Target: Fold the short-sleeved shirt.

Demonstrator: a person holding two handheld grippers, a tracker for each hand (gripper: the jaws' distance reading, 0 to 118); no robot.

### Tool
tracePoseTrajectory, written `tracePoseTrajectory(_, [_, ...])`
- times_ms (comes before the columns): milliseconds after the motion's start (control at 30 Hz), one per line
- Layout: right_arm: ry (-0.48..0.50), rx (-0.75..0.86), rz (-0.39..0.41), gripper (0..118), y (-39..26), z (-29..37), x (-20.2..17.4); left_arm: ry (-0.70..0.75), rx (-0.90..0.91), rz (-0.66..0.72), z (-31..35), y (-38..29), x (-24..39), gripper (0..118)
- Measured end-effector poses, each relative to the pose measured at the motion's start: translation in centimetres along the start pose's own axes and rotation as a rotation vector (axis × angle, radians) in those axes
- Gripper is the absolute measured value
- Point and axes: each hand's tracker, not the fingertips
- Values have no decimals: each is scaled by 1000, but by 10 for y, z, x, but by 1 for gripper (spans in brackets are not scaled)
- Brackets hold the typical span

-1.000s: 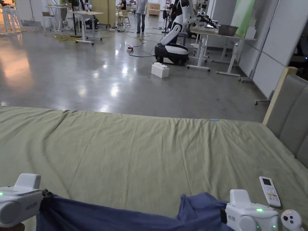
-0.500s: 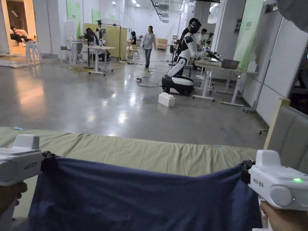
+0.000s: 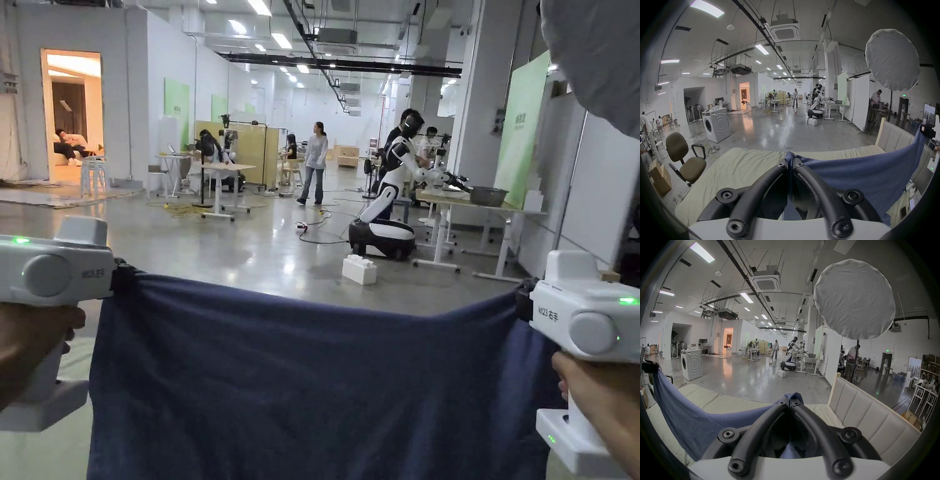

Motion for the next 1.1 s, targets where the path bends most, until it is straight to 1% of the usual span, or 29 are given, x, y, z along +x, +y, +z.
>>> tracePoseTrajectory(200, [-29, 51, 33, 0, 45, -42, -8, 28, 35, -7, -34, 47, 1, 4])
tracePoseTrajectory(300, [-38, 68, 35, 0, 66, -58, -12, 43, 57, -2, -47, 66, 3, 4])
tracePoseTrajectory(367, [-59, 107, 48, 0, 81, -63, -16, 49, 80, 4, -52, 78, 5, 4])
tracePoseTrajectory(400, [-59, 108, 34, 0, 85, -65, -17, 53, 94, 9, -53, 82, 6, 4])
tracePoseTrajectory(467, [-71, 140, 46, 0, 94, -67, -18, 60, 115, 7, -54, 89, 8, 4])
tracePoseTrajectory(600, [-85, 175, 51, 0, 102, -65, -20, 66, 132, -2, -58, 93, 7, 4])
tracePoseTrajectory(700, [-88, 190, 57, 0, 93, -56, -21, 66, 132, -11, -54, 84, 9, 4])
tracePoseTrajectory(800, [-76, 163, 69, 0, 72, -48, -21, 61, 111, -37, -55, 62, 10, 4])
tracePoseTrajectory(1000, [-53, 91, 100, 0, 6, -14, -19, 23, 46, -25, -34, -7, 10, 4])
tracePoseTrajectory(1100, [-41, 66, 114, 0, -30, 15, -16, -5, 16, -29, -14, -48, 7, 4])
